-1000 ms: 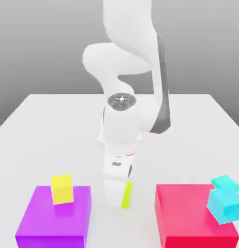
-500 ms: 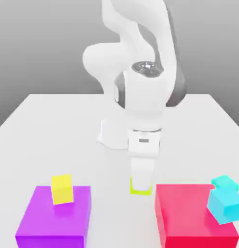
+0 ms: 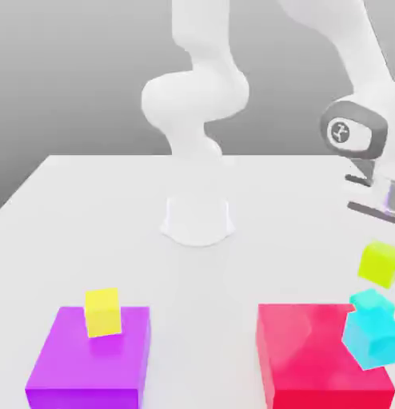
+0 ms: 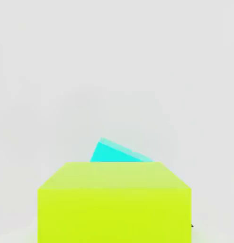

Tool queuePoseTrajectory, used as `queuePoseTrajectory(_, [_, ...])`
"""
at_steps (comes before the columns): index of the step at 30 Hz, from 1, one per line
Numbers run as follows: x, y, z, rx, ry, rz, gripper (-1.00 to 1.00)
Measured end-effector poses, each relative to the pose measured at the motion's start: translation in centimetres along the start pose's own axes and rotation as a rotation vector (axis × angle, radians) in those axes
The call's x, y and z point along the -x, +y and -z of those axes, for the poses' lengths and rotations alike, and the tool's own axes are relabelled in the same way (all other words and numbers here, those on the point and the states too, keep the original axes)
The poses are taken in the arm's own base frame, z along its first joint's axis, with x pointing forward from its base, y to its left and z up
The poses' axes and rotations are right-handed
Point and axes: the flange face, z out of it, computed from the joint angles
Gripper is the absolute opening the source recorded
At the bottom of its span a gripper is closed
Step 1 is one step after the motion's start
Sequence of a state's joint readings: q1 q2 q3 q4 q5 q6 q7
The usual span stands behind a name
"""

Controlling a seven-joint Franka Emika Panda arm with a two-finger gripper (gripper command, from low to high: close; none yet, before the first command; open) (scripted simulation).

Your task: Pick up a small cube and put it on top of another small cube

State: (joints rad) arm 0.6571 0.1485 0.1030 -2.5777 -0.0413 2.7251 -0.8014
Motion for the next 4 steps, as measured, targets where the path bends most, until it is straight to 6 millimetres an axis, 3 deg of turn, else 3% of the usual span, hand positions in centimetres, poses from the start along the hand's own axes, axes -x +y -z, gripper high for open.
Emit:
queuePoseTrajectory(1, [0.02,-0.09,-1.21,-0.001,0.000,0.001,-1.00])
queuePoseTrajectory(2, [0.04,-0.14,-1.82,-0.002,0.000,0.002,1.00])
queuePoseTrajectory(4, [0.04,-0.14,-1.82,-0.002,0.000,0.002,1.00])
